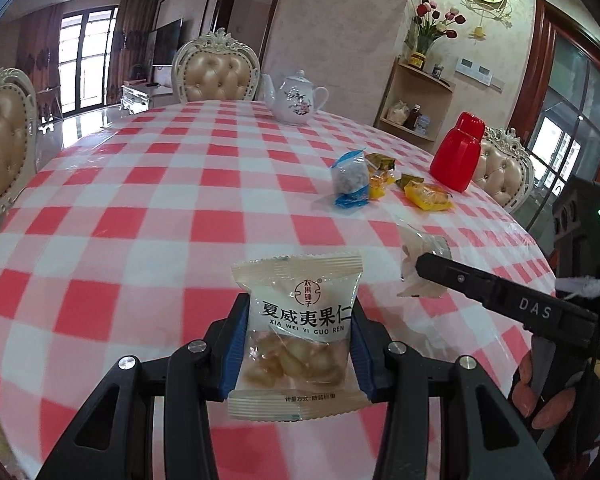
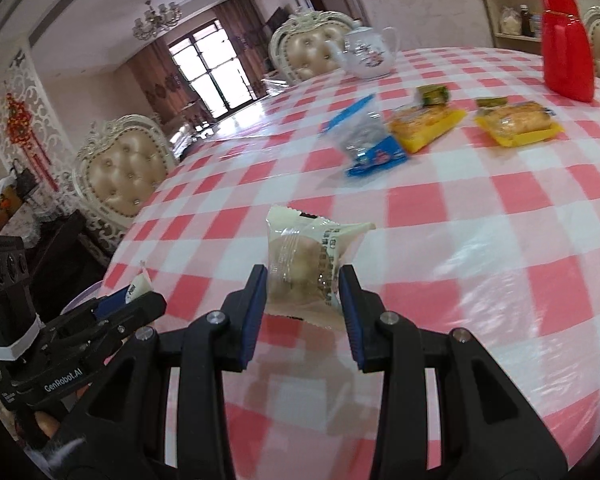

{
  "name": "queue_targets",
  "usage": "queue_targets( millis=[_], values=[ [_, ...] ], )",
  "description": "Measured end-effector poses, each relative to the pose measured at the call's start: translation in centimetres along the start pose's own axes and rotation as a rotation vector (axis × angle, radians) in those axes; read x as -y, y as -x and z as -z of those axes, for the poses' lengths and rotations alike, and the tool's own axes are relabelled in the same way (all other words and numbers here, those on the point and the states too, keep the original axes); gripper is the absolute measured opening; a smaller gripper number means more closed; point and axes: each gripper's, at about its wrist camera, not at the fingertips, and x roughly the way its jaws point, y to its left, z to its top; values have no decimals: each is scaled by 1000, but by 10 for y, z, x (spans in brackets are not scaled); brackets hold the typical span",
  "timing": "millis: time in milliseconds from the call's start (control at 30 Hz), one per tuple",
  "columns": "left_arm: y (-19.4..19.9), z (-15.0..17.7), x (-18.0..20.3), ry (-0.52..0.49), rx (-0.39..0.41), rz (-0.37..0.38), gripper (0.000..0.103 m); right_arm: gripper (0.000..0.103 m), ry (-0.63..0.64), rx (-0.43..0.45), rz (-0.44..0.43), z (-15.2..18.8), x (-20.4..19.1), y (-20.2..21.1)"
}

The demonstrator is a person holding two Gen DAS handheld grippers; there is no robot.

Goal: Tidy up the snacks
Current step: 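Carry the pastry and jujube-nut packet to the clear bin and open both tools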

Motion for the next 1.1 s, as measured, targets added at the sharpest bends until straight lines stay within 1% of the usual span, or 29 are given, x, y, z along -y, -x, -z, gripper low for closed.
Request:
queue_targets(
  millis=[200, 333, 500, 633, 767, 967, 1100],
  values=[
    [28, 16, -21, -17, 7, -47, 47, 41, 58, -44, -87, 9, -39, -13],
    [47, 23, -43, -4, 22, -105, 47, 41, 105, -67, -130, 16, -67, -24],
    [73, 32, -73, 22, 40, -154, 47, 41, 150, -100, -182, 25, -100, -37],
    [98, 41, -103, 55, 59, -212, 47, 41, 202, -132, -243, 36, -134, -48],
    [121, 49, -135, 87, 81, -285, 47, 41, 258, -166, -299, 47, -167, -59],
    [145, 64, -181, 123, 78, -400, 47, 41, 336, -210, -379, 66, -212, -69],
    [162, 68, -208, 168, 96, -447, 47, 41, 395, -229, -420, 79, -237, -72]
  ],
)
